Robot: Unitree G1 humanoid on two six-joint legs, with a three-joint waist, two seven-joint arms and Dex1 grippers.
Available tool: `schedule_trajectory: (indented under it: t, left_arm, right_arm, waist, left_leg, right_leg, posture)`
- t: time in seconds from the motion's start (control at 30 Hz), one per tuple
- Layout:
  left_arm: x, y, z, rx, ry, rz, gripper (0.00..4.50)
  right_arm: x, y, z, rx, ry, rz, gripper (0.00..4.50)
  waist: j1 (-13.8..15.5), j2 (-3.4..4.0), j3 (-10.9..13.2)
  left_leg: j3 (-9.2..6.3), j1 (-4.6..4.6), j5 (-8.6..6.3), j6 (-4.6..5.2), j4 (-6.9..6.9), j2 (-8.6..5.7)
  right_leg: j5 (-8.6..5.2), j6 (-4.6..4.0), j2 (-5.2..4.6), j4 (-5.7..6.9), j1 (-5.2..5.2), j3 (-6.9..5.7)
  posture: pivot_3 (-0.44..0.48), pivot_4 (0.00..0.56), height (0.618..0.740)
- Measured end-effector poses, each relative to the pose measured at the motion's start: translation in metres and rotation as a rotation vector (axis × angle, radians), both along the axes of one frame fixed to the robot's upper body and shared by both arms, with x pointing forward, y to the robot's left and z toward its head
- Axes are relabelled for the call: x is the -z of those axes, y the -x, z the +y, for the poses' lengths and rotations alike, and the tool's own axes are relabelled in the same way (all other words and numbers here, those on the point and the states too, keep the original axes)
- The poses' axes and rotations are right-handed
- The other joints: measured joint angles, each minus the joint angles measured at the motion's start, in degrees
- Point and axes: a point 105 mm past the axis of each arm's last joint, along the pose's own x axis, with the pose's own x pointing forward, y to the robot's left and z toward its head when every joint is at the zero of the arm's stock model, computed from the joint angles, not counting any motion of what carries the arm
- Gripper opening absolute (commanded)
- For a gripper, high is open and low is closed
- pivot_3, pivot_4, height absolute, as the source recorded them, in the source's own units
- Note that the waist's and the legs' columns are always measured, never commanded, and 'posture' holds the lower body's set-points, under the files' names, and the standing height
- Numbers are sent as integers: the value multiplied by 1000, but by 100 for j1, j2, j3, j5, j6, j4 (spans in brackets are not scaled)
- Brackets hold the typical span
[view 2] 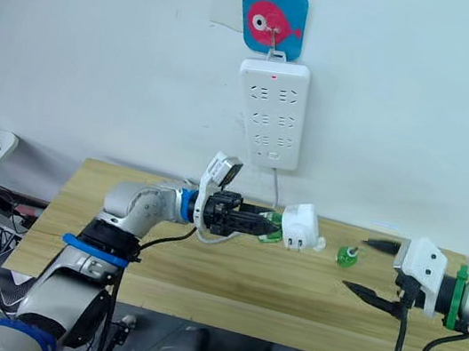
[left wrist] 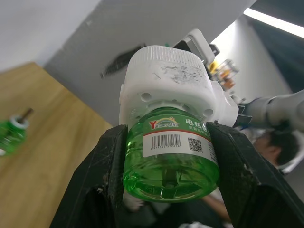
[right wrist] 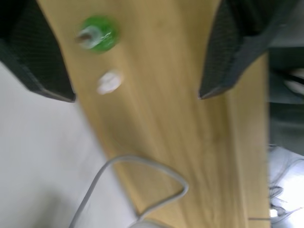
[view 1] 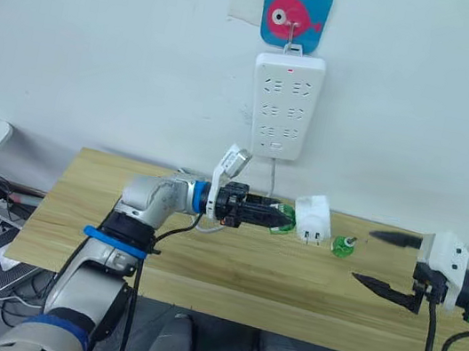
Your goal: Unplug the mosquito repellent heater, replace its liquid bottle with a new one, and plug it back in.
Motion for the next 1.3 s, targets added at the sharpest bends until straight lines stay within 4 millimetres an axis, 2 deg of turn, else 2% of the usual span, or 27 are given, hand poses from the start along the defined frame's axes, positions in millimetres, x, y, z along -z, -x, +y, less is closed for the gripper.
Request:
schedule_trajectory:
  t: [0.23,0.37,0.63,0.77,1.17,1.3]
  left_arm:
    - [2,9,7,73,-13,161,2241]
    - [-1,13,6,100,-14,180,2241]
    - [-1,21,13,121,-28,173,2241]
    - [0,28,6,168,-39,159,2241]
    - [2,30,3,200,-27,124,2241]
    - [3,28,4,197,-24,132,2241]
  right_arm:
    - [-8,10,46,-236,12,-183,4479]
    - [-10,14,61,-341,73,-280,4479]
    - [-18,10,71,-376,75,-344,4479]
    - [-20,10,75,-391,73,-352,4479]
    - [-22,13,87,-453,55,-357,4479]
    - [-20,17,90,-491,59,-341,3619]
  waist:
    - [-36,-1,1]
    - [-43,-1,1]
    - [-38,-1,1]
    - [-36,-2,1]
    - [-41,-1,1]
    - [-41,-1,1]
  left_leg:
    - [-4,11,12,-20,1,-1]
    - [-4,19,11,-18,0,0]
    - [-5,20,13,-21,0,0]
    - [-4,19,13,-20,0,-1]
    - [-5,23,12,-17,-1,0]
    - [-5,23,12,-17,0,0]
  right_leg:
    - [-1,-3,-1,36,-1,2]
    - [-1,-3,1,43,1,3]
    - [-1,-4,-1,48,1,4]
    - [-1,-3,-3,46,2,4]
    - [-1,-4,-2,50,2,4]
    - [-1,-4,-2,50,2,4]
  posture:
    - [-35,223,740]
    - [-35,223,740]
    - [-28,228,740]
    - [-31,227,740]
    - [-38,219,740]
    - [-38,214,740]
